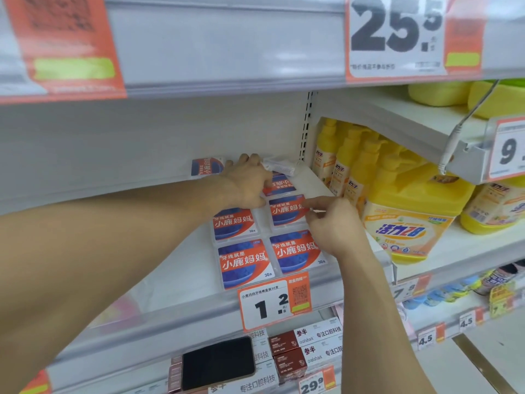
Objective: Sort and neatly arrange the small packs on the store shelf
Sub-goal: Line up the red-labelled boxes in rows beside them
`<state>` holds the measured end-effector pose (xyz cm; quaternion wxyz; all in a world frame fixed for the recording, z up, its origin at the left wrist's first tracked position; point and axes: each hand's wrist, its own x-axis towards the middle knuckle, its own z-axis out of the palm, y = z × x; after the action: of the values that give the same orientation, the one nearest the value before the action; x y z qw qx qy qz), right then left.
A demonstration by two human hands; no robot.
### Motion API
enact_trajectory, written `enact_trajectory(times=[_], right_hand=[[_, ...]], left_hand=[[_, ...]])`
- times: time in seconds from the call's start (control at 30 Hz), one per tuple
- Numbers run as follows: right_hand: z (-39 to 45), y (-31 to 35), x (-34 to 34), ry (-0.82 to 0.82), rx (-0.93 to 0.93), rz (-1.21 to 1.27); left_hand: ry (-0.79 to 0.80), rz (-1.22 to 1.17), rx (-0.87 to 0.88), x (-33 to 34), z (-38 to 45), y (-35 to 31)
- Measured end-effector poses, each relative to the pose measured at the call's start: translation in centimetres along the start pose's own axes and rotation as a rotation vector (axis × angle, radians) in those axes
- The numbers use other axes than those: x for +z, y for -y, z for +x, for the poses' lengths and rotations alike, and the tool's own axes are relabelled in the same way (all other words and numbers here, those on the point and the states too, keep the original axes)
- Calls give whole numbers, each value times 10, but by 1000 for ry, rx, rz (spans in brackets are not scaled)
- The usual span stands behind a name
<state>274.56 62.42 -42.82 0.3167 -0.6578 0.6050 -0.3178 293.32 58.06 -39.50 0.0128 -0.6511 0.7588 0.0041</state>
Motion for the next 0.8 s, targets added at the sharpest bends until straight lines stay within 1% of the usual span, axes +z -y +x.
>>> enact_trajectory(times=[0.17, 0.37, 0.4, 0.47, 0.53, 0.57, 0.6, 0.67, 0.7, 0.73, 0.8], right_hand=[[-3, 7, 9, 181, 5, -26], [-5, 15, 12, 222, -33, -67], [-6, 16, 12, 226, -36, -68], [-7, 17, 10, 234, -32, -62], [-8, 18, 5, 232, -9, -38], [-9, 18, 1, 230, 8, -24], [-10, 18, -3, 231, 24, -15], [-13, 17, -11, 256, 51, -18], [-15, 17, -13, 276, 60, -19], [-17, 18, -16, 295, 61, -17], [-20, 20, -17, 323, 48, -10]], left_hand=[[75, 59, -21, -7, -6, 1], [104, 81, -19, -5, -9, 2], [95, 60, -19, -5, -11, 3], [15, 6, -34, -9, -16, 5], [-62, -56, -105, -15, -24, 5], [-33, -87, -167, -20, -30, 5], [60, -109, -239, -24, -36, 4], [351, -110, -339, -29, -48, 4], [467, -114, -350, -29, -53, 5], [534, -129, -341, -28, -58, 6], [548, -175, -318, -23, -64, 8]])
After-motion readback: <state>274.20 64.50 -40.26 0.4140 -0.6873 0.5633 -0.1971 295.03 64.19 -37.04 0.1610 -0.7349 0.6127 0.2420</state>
